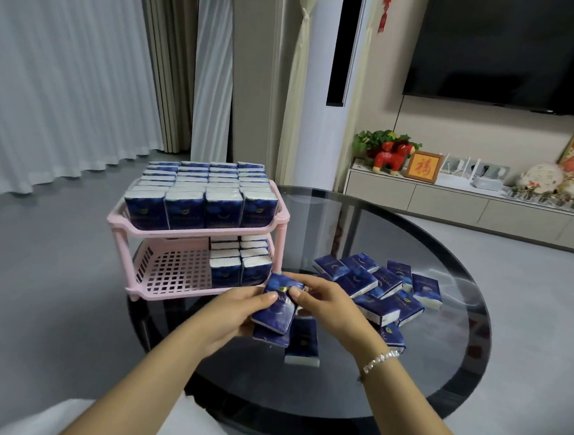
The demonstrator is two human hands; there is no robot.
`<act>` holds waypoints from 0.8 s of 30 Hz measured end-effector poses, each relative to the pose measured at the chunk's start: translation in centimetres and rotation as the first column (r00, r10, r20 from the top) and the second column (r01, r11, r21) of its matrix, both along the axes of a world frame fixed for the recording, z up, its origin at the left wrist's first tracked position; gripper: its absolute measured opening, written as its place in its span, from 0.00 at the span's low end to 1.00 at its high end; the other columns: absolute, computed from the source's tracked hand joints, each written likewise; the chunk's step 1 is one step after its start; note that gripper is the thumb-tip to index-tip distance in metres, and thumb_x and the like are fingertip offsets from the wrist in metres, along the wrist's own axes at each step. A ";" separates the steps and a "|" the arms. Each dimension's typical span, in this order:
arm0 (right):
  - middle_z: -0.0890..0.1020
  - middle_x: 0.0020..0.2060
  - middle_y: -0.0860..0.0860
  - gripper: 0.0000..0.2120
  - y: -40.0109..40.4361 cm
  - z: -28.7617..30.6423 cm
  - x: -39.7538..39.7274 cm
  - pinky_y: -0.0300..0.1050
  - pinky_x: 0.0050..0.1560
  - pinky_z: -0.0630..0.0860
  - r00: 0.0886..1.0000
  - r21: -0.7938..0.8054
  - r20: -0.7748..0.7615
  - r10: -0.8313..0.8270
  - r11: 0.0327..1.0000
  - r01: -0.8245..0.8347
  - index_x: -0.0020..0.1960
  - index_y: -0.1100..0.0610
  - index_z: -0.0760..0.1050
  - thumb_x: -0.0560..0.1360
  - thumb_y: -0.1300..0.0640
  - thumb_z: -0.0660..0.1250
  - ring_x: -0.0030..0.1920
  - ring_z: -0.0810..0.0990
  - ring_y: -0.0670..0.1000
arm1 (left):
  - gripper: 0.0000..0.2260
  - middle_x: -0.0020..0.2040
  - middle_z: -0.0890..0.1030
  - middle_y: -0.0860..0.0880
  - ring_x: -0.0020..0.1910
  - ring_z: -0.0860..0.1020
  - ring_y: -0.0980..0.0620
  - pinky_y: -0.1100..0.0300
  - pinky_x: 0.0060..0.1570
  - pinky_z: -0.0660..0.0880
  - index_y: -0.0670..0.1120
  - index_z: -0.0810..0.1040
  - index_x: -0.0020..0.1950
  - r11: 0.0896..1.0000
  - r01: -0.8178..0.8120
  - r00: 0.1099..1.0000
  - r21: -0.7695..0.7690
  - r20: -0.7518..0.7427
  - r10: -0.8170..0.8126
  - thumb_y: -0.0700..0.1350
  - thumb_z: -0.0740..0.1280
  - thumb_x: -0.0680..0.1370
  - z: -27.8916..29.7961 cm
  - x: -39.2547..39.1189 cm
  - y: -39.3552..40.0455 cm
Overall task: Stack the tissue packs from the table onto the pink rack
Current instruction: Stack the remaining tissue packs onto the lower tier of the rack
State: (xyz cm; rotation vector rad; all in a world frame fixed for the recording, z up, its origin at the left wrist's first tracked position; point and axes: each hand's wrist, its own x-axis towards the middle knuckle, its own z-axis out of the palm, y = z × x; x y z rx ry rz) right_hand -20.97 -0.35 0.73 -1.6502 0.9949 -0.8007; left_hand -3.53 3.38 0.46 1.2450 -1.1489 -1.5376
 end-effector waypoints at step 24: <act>0.78 0.43 0.47 0.17 -0.1 -2.7 -1.8 0.37 0.38 0.70 0.888 0.123 -0.452 -0.084 0.980 0.156 0.53 0.53 0.72 0.68 0.53 0.74 0.39 0.75 0.44 | 0.11 0.56 0.82 0.46 0.55 0.80 0.47 0.51 0.57 0.74 0.44 0.76 0.59 0.922 -0.386 0.920 0.016 -0.062 0.386 0.38 0.66 0.77 -5.1 0.6 -1.1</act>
